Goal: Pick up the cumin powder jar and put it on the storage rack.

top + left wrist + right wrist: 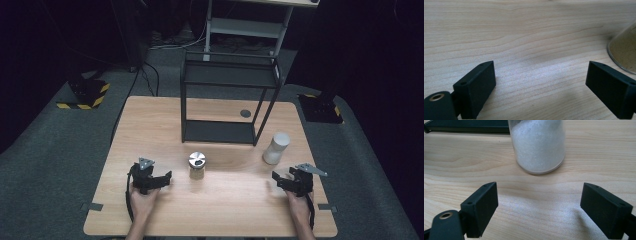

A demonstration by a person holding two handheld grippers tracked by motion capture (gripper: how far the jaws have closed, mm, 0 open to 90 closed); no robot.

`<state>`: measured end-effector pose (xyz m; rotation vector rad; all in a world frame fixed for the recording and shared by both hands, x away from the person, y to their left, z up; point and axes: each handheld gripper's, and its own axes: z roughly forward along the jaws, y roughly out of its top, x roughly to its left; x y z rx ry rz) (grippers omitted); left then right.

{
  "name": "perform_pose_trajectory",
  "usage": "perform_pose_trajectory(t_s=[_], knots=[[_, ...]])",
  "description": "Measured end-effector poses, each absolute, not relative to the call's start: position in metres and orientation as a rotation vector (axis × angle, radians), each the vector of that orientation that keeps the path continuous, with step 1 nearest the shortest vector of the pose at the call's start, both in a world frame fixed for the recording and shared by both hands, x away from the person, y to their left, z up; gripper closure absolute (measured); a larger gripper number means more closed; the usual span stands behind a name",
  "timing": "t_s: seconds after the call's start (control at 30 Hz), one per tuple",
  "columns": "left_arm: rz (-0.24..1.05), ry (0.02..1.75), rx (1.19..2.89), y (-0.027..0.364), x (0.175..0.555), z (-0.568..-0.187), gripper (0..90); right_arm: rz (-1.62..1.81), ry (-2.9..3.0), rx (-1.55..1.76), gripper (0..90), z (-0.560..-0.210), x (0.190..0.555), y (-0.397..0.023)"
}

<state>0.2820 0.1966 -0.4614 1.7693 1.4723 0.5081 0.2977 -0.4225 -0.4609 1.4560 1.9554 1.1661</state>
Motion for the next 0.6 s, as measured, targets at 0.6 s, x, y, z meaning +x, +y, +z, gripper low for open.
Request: perform_pose_trajectory(t_s=[0.6], knots=[[0.480, 1.442, 1.787, 0.2007, 0.2842, -0.4615, 5.2, 1.144, 1.969, 1.445, 13.7, -0.4594, 0.2986, -0.4194]])
